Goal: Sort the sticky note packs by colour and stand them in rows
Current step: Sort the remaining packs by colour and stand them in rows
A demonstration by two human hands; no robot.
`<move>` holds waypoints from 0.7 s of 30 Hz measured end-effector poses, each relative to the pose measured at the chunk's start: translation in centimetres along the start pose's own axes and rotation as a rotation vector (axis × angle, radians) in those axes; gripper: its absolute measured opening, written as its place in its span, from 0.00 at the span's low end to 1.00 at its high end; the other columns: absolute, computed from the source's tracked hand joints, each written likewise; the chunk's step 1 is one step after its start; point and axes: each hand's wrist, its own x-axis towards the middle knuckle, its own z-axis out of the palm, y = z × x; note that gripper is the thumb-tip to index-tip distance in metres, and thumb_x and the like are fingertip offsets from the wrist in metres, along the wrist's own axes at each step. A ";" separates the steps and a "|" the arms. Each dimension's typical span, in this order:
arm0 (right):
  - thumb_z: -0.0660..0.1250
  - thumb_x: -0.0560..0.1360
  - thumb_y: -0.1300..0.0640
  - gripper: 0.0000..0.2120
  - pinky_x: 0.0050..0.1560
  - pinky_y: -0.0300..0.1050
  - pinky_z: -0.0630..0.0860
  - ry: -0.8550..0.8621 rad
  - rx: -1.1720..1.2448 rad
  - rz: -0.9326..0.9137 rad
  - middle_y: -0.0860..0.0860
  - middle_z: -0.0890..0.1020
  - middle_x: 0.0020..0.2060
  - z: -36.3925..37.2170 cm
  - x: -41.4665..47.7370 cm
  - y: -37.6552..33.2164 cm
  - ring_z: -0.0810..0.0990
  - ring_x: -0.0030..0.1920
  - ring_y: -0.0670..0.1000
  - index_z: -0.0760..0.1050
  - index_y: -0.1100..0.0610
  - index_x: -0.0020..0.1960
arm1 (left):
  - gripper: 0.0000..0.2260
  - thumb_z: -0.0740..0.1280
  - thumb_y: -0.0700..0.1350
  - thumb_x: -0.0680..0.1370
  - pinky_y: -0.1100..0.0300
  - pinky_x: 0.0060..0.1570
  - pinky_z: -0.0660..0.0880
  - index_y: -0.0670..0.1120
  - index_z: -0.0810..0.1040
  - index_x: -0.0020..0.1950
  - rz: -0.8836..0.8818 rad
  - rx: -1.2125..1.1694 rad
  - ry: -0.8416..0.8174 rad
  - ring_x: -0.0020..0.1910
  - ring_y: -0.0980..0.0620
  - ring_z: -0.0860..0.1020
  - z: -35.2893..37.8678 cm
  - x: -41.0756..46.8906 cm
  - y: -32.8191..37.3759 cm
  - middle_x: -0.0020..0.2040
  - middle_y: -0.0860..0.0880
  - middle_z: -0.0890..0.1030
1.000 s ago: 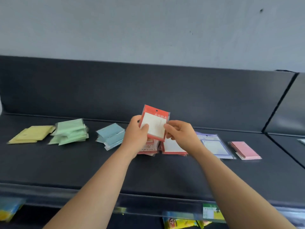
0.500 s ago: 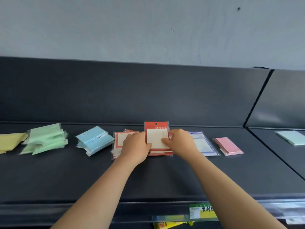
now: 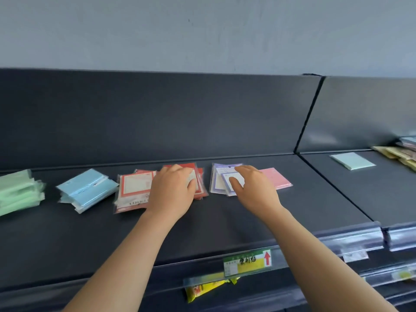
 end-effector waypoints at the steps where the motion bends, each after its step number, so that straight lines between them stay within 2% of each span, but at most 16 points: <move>1: 0.59 0.79 0.55 0.10 0.44 0.47 0.72 0.009 -0.007 0.014 0.51 0.80 0.54 -0.5 -0.3 1.1 0.77 0.54 0.56 0.77 0.56 0.52 | 0.12 0.61 0.47 0.80 0.53 0.53 0.70 0.46 0.80 0.59 0.015 -0.013 -0.002 0.55 0.45 0.74 0.3 0.0 1.2 0.58 0.49 0.80; 2: 0.59 0.78 0.55 0.08 0.38 0.46 0.69 0.018 -0.025 0.029 0.49 0.79 0.47 -1.2 -0.7 2.2 0.77 0.50 0.55 0.74 0.55 0.44 | 0.12 0.61 0.48 0.80 0.53 0.54 0.70 0.47 0.80 0.60 0.031 -0.022 -0.009 0.56 0.46 0.74 0.7 0.1 2.4 0.58 0.49 0.79; 3: 0.58 0.78 0.56 0.09 0.35 0.46 0.67 0.029 -0.039 0.047 0.49 0.78 0.42 -1.9 -1.0 3.3 0.75 0.47 0.55 0.71 0.56 0.40 | 0.13 0.61 0.48 0.81 0.54 0.54 0.70 0.48 0.79 0.60 0.050 -0.023 -0.015 0.56 0.46 0.74 1.1 0.2 3.8 0.58 0.50 0.79; 4: 0.58 0.78 0.56 0.09 0.36 0.47 0.69 0.035 -0.050 0.062 0.50 0.78 0.42 -2.7 -1.4 4.6 0.75 0.47 0.56 0.72 0.58 0.41 | 0.13 0.60 0.48 0.81 0.53 0.54 0.71 0.48 0.79 0.61 0.070 -0.021 -0.016 0.56 0.46 0.74 1.5 0.3 5.2 0.59 0.50 0.79; 5: 0.59 0.78 0.56 0.09 0.42 0.48 0.73 0.037 -0.056 0.069 0.52 0.80 0.47 -3.5 -1.7 5.9 0.76 0.50 0.57 0.76 0.59 0.47 | 0.13 0.60 0.48 0.81 0.53 0.54 0.71 0.48 0.79 0.62 0.087 -0.023 -0.013 0.56 0.45 0.75 1.9 0.4 6.6 0.59 0.49 0.79; 7: 0.59 0.79 0.54 0.14 0.53 0.49 0.74 0.038 -0.085 0.079 0.53 0.80 0.57 -5.3 -2.3 8.7 0.76 0.57 0.57 0.77 0.61 0.58 | 0.14 0.60 0.47 0.81 0.53 0.55 0.71 0.47 0.79 0.62 0.112 -0.039 -0.010 0.57 0.45 0.75 2.9 0.5 9.9 0.60 0.49 0.79; 11: 0.60 0.80 0.53 0.16 0.55 0.53 0.73 0.028 -0.108 0.134 0.57 0.80 0.56 -8.9 -3.5 15.3 0.76 0.57 0.59 0.75 0.65 0.58 | 0.13 0.60 0.48 0.81 0.54 0.55 0.69 0.49 0.79 0.62 0.123 -0.078 -0.024 0.57 0.45 0.74 5.3 0.7 17.1 0.60 0.50 0.79; 14: 0.59 0.80 0.53 0.16 0.58 0.51 0.71 0.012 -0.136 0.152 0.57 0.80 0.57 -11.8 -4.2 20.8 0.75 0.58 0.59 0.75 0.64 0.60 | 0.13 0.60 0.49 0.81 0.55 0.54 0.69 0.49 0.79 0.62 0.130 -0.116 -0.045 0.56 0.46 0.74 7.4 0.8 22.6 0.58 0.51 0.79; 17: 0.59 0.81 0.52 0.19 0.66 0.46 0.65 0.006 -0.172 0.149 0.53 0.77 0.64 -14.5 -4.9 26.2 0.73 0.64 0.56 0.72 0.59 0.68 | 0.14 0.61 0.51 0.81 0.55 0.57 0.68 0.50 0.77 0.65 0.139 -0.135 -0.064 0.58 0.47 0.74 9.7 1.1 28.0 0.60 0.52 0.79; 21: 0.59 0.81 0.51 0.21 0.72 0.48 0.61 -0.014 -0.196 0.192 0.52 0.73 0.69 -17.1 -5.6 32.7 0.71 0.68 0.53 0.68 0.57 0.72 | 0.15 0.60 0.51 0.81 0.53 0.57 0.69 0.50 0.76 0.65 0.159 -0.151 -0.120 0.59 0.47 0.73 12.8 1.4 33.9 0.60 0.51 0.78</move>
